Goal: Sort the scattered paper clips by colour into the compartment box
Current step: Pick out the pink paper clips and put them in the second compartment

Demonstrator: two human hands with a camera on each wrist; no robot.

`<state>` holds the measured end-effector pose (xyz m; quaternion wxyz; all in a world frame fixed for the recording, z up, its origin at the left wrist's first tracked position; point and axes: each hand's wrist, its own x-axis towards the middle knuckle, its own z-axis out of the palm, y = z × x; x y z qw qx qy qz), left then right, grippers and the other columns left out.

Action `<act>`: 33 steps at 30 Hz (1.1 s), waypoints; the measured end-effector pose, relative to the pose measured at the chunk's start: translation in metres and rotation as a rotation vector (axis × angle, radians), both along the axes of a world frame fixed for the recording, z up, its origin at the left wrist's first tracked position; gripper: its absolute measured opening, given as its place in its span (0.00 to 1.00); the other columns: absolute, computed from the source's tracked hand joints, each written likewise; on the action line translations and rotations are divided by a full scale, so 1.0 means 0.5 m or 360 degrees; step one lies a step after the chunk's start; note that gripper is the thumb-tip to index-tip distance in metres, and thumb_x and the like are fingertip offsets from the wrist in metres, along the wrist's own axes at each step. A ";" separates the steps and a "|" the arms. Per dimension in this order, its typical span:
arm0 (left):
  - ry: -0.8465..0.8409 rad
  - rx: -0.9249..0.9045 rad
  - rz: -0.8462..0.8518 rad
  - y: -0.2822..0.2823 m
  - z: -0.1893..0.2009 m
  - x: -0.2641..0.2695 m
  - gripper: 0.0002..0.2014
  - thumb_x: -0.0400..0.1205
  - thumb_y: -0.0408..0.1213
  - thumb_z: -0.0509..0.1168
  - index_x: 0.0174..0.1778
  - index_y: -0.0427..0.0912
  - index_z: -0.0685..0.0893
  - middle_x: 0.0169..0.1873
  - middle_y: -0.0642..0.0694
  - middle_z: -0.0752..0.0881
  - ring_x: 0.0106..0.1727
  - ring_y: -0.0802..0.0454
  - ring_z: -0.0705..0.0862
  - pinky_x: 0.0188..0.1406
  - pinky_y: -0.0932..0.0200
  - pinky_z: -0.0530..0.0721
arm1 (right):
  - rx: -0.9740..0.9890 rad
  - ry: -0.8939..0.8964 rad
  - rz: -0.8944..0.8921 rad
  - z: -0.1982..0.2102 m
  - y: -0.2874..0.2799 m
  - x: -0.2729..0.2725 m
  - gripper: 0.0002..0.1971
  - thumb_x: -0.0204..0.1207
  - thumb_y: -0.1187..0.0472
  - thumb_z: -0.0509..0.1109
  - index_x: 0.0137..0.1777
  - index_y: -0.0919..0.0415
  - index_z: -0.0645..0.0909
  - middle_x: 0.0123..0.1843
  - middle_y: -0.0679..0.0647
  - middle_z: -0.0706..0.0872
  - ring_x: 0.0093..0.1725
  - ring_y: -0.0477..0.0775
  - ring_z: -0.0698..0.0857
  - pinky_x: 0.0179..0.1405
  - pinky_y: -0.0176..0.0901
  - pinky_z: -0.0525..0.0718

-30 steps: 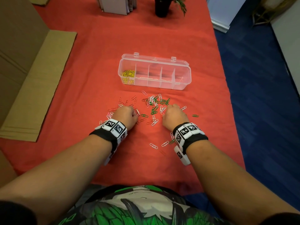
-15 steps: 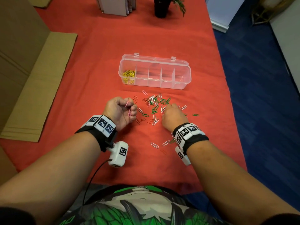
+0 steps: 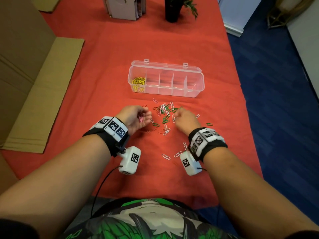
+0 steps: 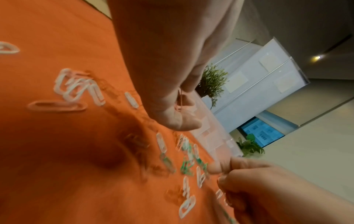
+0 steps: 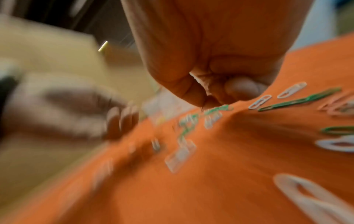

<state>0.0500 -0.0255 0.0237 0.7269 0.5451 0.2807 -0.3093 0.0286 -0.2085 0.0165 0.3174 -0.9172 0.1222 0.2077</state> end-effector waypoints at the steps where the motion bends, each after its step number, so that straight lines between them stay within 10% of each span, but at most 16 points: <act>1: -0.0040 0.0007 0.0000 -0.003 0.009 0.011 0.12 0.84 0.30 0.51 0.38 0.40 0.77 0.28 0.44 0.84 0.19 0.58 0.83 0.22 0.67 0.83 | 0.0221 0.0092 -0.0127 0.014 -0.005 0.013 0.09 0.75 0.71 0.60 0.46 0.66 0.82 0.42 0.59 0.82 0.41 0.58 0.80 0.41 0.41 0.77; 4: -0.0140 -0.0016 -0.0005 -0.013 0.045 0.060 0.11 0.83 0.30 0.53 0.39 0.39 0.78 0.34 0.45 0.81 0.28 0.56 0.83 0.31 0.63 0.86 | 0.0980 0.0214 -0.0712 0.051 -0.014 0.039 0.15 0.76 0.73 0.55 0.31 0.61 0.74 0.29 0.56 0.72 0.26 0.53 0.70 0.23 0.38 0.68; 10: -0.0202 -0.0273 0.0103 -0.045 0.119 0.160 0.15 0.79 0.34 0.50 0.25 0.45 0.62 0.26 0.51 0.66 0.29 0.55 0.65 0.34 0.62 0.68 | 0.1757 0.0297 -0.1130 0.085 -0.040 0.072 0.11 0.77 0.74 0.49 0.42 0.67 0.73 0.36 0.59 0.78 0.31 0.52 0.78 0.20 0.36 0.80; 13: -0.0239 -0.0082 0.0238 -0.058 0.133 0.189 0.06 0.78 0.32 0.54 0.35 0.43 0.69 0.34 0.52 0.74 0.33 0.58 0.77 0.42 0.61 0.82 | 0.1723 0.0345 -0.1099 0.086 -0.046 0.086 0.08 0.77 0.72 0.53 0.48 0.66 0.74 0.37 0.57 0.77 0.32 0.51 0.78 0.23 0.37 0.81; 16: -0.0269 0.0098 0.0274 -0.061 0.128 0.210 0.07 0.76 0.30 0.56 0.33 0.42 0.71 0.31 0.50 0.66 0.35 0.54 0.69 0.61 0.54 0.73 | 0.1597 0.0346 -0.1058 0.081 -0.048 0.097 0.12 0.75 0.76 0.51 0.45 0.66 0.75 0.38 0.57 0.76 0.33 0.50 0.77 0.28 0.40 0.81; 26: -0.0437 0.0605 -0.0085 0.015 0.054 0.120 0.08 0.81 0.28 0.58 0.48 0.43 0.80 0.33 0.50 0.78 0.32 0.57 0.76 0.35 0.61 0.75 | 0.1047 0.0058 -0.0678 0.099 0.047 0.196 0.18 0.78 0.80 0.47 0.37 0.60 0.70 0.33 0.55 0.73 0.27 0.49 0.73 0.17 0.30 0.77; 29: -0.0454 0.0817 -0.0179 0.046 0.010 0.066 0.13 0.80 0.25 0.59 0.58 0.35 0.81 0.32 0.48 0.79 0.29 0.55 0.75 0.29 0.62 0.71 | 0.0822 -0.0035 -0.0507 0.098 0.091 0.233 0.17 0.77 0.77 0.52 0.34 0.58 0.71 0.33 0.54 0.74 0.29 0.49 0.76 0.33 0.39 0.83; 33: -0.0505 0.1096 -0.0317 0.070 -0.014 0.013 0.11 0.80 0.30 0.61 0.57 0.39 0.83 0.47 0.46 0.84 0.47 0.50 0.81 0.52 0.59 0.79 | 0.0519 -0.0137 -0.0203 0.095 0.144 0.259 0.12 0.77 0.70 0.57 0.42 0.60 0.81 0.39 0.54 0.81 0.39 0.55 0.81 0.48 0.51 0.84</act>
